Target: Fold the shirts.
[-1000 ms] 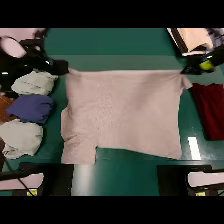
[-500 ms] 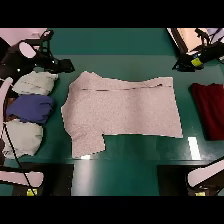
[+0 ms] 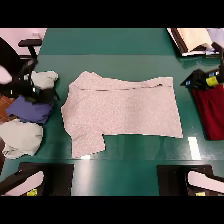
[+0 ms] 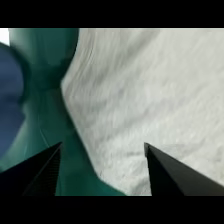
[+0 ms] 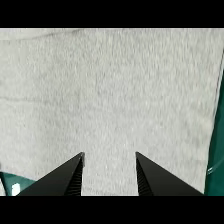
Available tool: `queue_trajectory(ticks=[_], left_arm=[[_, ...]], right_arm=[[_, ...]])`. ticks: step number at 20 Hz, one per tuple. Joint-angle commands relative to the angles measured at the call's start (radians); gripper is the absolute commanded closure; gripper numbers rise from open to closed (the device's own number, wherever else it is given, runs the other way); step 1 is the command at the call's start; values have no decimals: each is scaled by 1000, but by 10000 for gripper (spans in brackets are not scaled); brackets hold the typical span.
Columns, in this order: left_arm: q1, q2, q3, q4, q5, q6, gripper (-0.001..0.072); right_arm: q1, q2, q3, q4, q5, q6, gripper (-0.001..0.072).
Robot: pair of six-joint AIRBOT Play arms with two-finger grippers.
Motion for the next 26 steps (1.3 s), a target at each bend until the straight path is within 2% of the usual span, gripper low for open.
queue_trajectory(ticks=[1, 9, 10, 14, 15, 16, 17, 20, 22, 23, 24, 26], left_arm=[[7, 158, -293, 3, 74, -55, 104], [1, 160, -530, -187, 281, -48, 104], [-16, 160, -544, -217, 310, -25, 104], [-125, 151, -552, -262, 396, -31, 106], [-136, 151, -552, -281, 405, -33, 151], [-135, 151, -551, -292, 402, -31, 443], [-135, 151, -546, -292, 401, -30, 672], [-135, 151, -478, -286, 333, -28, 685], [-135, 153, -418, -277, 292, -10, 685], [-135, 153, -392, -277, 282, 5, 685], [-135, 153, -370, -277, 277, 9, 685], [-135, 153, -347, -278, 285, 16, 684]], right_arm=[[-18, 162, -174, 8, -56, -8, 335], [-18, 267, -227, 8, -86, -8, 335], [-18, 267, -227, 8, -85, -7, 335], [-18, 267, -227, 8, -78, -7, 335], [-18, 267, -227, 6, -68, -7, 335], [-23, 267, -227, -2, -49, -7, 336], [-40, 268, -232, -2, -27, -7, 335], [-156, 286, -339, -17, 22, -8, 335], [-271, 321, -478, -108, 19, -8, 333], [-329, 336, -544, -158, 22, -7, 304], [-386, 346, -607, -190, 19, -8, 227], [-495, 336, -721, -173, -7, -8, 224]])
